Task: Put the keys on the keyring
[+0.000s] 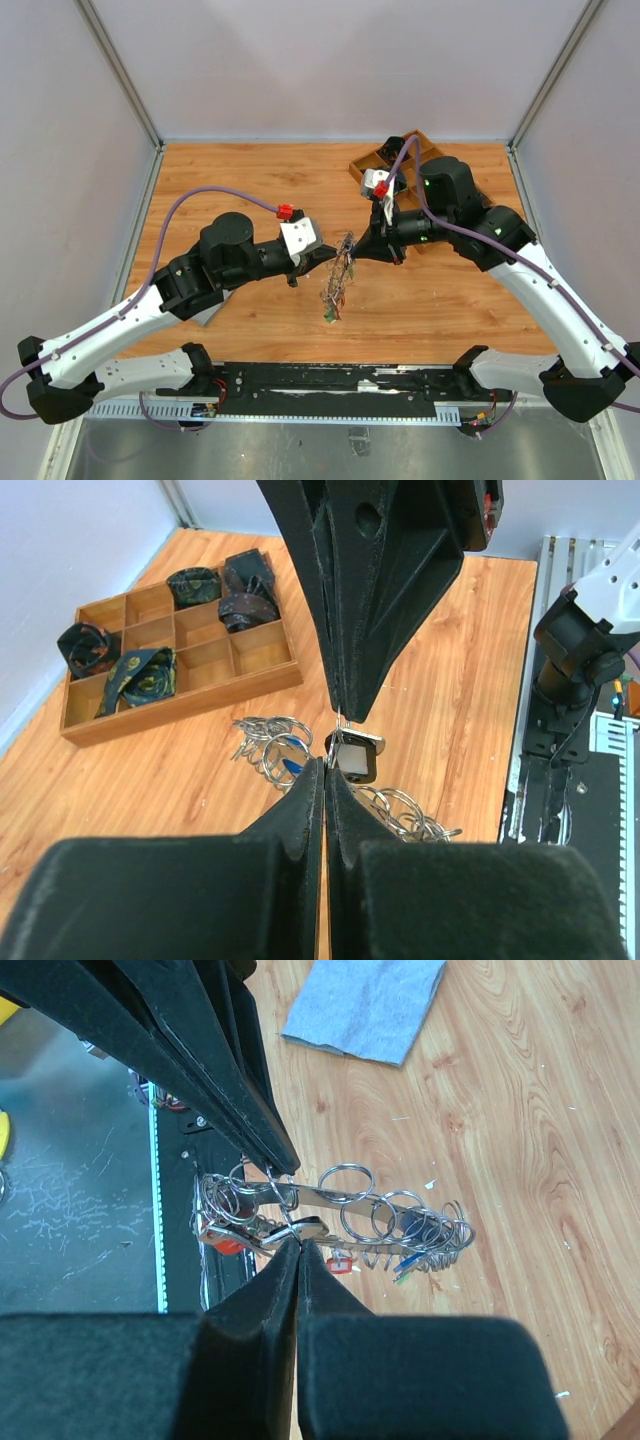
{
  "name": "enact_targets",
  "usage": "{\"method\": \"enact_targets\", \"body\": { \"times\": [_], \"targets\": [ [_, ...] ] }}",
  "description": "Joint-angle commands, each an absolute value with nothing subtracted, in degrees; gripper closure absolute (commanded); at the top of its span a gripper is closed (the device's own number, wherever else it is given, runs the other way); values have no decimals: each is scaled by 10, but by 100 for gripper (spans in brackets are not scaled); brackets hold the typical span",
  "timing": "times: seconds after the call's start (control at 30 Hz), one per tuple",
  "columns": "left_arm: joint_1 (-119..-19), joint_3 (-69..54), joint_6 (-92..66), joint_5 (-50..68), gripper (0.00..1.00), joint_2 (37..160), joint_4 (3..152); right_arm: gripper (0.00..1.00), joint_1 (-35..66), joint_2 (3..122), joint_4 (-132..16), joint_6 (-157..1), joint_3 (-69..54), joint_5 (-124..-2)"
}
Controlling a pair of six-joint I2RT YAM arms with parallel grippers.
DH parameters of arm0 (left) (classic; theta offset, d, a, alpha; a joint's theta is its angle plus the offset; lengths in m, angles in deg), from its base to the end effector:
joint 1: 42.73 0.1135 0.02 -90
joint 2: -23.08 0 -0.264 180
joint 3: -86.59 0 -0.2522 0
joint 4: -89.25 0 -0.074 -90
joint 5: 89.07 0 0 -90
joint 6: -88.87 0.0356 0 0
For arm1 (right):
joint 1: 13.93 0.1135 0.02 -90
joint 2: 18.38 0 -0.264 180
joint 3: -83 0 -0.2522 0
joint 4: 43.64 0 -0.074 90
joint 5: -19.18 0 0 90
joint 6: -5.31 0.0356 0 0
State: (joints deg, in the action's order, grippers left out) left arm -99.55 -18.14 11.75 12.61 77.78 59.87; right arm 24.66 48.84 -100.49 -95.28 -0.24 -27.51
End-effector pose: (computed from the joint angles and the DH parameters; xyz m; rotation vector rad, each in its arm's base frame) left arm 0.1095 -0.1807 0.4009 1.1400 1.3654 -0.7362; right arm 0.1614 0.1600 0.4354 -1.2814 1.6293 1.0730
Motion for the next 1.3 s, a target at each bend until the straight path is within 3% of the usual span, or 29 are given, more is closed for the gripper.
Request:
{"method": "enact_targets", "body": {
  "times": [0.0,0.9,0.93,1.13,1.27],
  "targets": [
    [-997,-159,123,129,99,760,633,99,252,492,-994,-947,-3,-282],
    [-997,-161,122,105,100,756,638,99,252,501,-1017,-954,-15,-279],
    [-997,-161,122,100,99,756,637,98,252,494,-1017,-955,-19,-292],
    [-997,-173,105,59,99,751,645,68,252,442,-982,-918,-82,-429],
    [-996,-187,84,9,99,744,650,59,251,409,-971,-853,-140,-547]
  ]
}}
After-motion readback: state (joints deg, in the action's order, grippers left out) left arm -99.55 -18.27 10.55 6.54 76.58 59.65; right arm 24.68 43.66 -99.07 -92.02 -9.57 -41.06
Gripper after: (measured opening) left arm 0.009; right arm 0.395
